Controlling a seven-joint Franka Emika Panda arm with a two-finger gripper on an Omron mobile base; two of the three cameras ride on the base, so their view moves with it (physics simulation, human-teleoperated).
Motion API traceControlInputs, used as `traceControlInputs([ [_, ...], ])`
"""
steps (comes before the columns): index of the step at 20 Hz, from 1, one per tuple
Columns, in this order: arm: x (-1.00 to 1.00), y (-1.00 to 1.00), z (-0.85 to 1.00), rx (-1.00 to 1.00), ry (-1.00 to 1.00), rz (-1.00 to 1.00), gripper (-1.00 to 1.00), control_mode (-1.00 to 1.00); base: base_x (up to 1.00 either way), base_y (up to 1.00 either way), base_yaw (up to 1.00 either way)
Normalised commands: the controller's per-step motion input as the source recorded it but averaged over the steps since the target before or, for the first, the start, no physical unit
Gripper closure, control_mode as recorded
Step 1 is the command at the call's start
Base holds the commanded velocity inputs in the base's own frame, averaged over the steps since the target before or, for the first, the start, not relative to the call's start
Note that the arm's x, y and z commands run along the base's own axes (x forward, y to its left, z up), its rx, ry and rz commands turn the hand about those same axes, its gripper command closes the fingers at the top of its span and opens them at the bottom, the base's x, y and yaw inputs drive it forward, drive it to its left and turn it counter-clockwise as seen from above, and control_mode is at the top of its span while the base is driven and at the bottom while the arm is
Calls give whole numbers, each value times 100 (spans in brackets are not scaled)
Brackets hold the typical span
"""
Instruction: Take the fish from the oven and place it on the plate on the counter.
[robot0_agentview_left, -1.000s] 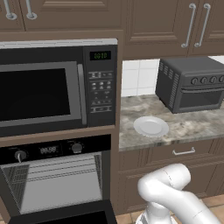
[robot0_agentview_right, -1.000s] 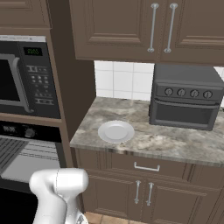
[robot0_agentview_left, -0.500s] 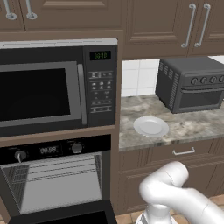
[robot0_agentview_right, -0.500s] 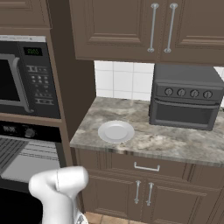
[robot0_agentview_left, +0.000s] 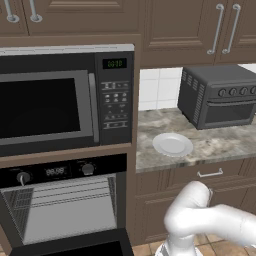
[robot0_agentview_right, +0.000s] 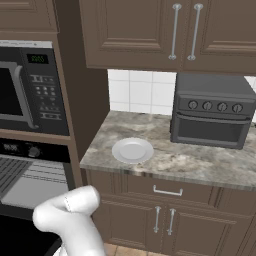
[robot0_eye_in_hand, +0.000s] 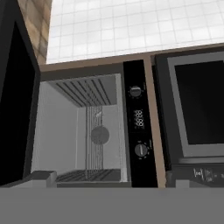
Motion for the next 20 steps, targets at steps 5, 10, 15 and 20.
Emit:
traceControlInputs([
  [5,56,-45,20,2,11,0,-100,-100,0,0,0],
  [10,72,5,13,0,10,0,-100,-100,0,0,0],
  [15,66,25,1,0,0,-1,-100,-100,0,0,0],
  [20,60,25,0,0,0,-2,-100,-100,0,0,0],
])
